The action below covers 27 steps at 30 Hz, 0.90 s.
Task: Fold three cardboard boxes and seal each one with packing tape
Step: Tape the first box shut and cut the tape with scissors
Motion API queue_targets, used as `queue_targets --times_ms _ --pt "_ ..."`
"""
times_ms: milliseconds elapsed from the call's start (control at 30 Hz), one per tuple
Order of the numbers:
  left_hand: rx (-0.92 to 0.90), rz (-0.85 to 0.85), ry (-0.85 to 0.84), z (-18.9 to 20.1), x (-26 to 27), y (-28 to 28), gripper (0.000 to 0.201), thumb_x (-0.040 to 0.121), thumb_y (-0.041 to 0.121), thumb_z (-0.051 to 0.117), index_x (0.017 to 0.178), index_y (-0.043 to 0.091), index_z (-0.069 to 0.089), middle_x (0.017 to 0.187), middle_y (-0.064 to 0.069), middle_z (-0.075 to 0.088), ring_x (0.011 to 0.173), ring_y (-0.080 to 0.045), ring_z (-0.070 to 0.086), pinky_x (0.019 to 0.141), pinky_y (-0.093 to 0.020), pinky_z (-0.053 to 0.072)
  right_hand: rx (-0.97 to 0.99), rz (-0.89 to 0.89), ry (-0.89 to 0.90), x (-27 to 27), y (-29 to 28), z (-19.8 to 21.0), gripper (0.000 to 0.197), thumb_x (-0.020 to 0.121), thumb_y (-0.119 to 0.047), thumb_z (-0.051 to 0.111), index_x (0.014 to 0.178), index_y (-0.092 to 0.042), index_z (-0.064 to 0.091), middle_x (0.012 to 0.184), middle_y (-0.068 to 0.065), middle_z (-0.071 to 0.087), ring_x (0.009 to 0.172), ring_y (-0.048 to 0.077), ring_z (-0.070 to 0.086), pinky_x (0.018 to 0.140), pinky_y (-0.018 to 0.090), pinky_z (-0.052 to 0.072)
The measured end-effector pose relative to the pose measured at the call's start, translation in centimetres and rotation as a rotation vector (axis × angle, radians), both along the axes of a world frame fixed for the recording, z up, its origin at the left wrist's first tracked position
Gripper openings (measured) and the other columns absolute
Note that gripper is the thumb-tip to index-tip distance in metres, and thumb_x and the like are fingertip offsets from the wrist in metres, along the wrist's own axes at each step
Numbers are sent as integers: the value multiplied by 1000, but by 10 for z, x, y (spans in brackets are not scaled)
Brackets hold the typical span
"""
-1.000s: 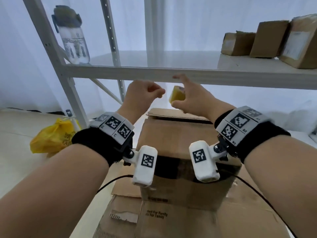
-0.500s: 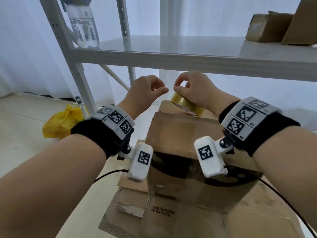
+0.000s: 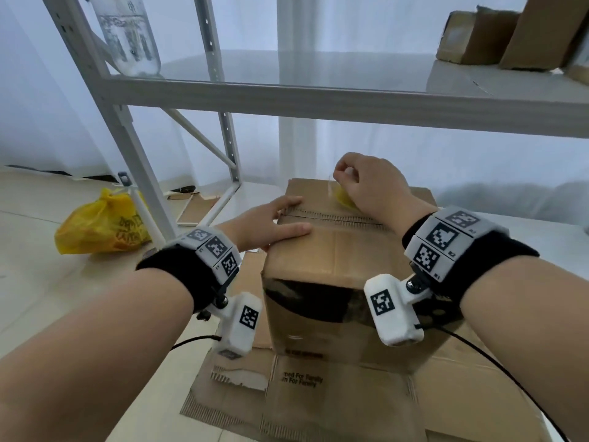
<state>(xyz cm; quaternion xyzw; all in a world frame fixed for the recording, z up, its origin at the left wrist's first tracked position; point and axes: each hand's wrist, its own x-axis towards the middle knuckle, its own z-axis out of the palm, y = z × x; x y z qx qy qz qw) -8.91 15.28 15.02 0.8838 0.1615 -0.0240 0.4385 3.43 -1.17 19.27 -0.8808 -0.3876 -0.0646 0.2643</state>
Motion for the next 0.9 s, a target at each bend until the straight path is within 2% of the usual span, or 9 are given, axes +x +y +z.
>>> queue_targets --times_ms 100,200,300,367,500,633,733,800,900 --pt "-16 44 -52 -3 -12 -11 63 82 50 67 137 41 40 125 3 54 97 -11 63 70 -26 58 -6 40 -17 -11 -7 1 20 99 -31 46 110 -22 60 91 -8 57 91 16 53 80 34 46" --pt "-4 64 -96 -6 -23 -28 60 82 50 67 136 36 44 125 1 55 96 -12 63 62 -21 56 35 35 -39 -21 -20 6 21 100 -29 45 111 -21 61 90 -6 55 88 16 50 79 32 43" --pt "67 62 -116 -9 -28 -43 57 84 49 65 134 31 45 125 1 52 93 -11 60 57 -16 52 133 50 3 -26 -35 19 21 101 -22 43 107 -17 63 75 -11 51 79 15 48 74 26 36" --pt "132 54 -116 -7 -28 -48 54 86 49 62 132 28 44 119 3 51 85 -8 59 55 -17 51 157 49 36 -27 -46 29 23 101 -19 41 102 -16 64 78 -10 53 76 13 47 71 24 34" --pt "220 8 -92 -1 -23 -46 52 88 49 60 128 22 41 118 1 51 91 -16 59 74 -34 56 123 14 34 -29 -62 31 22 98 -23 44 95 -19 66 74 -6 54 67 10 48 61 27 35" --pt "308 -97 -69 1 -14 -35 57 86 52 61 128 19 38 140 -2 45 106 -16 53 93 -29 42 97 1 36 -33 -61 27 18 94 -26 47 88 -25 64 70 -9 54 64 8 49 60 27 35" --pt "309 -127 -102 -3 -13 -30 66 85 52 61 140 24 36 147 4 37 116 -14 48 101 -29 38 63 37 41 -32 -55 32 18 93 -25 48 85 -26 65 69 -11 54 64 8 49 64 29 38" --pt "349 -150 -108 -7 -12 -27 70 86 55 58 146 27 36 150 9 32 132 -10 36 109 -29 30 18 59 46 -31 -49 37 18 92 -25 49 87 -25 67 74 -15 54 70 8 51 70 30 42" --pt "340 -137 -139 -10 -11 -25 68 85 57 59 144 27 42 149 14 31 135 -6 31 109 -24 24 -137 77 14 -34 -37 44 17 92 -27 51 89 -25 67 84 -12 54 84 13 53 74 31 42"
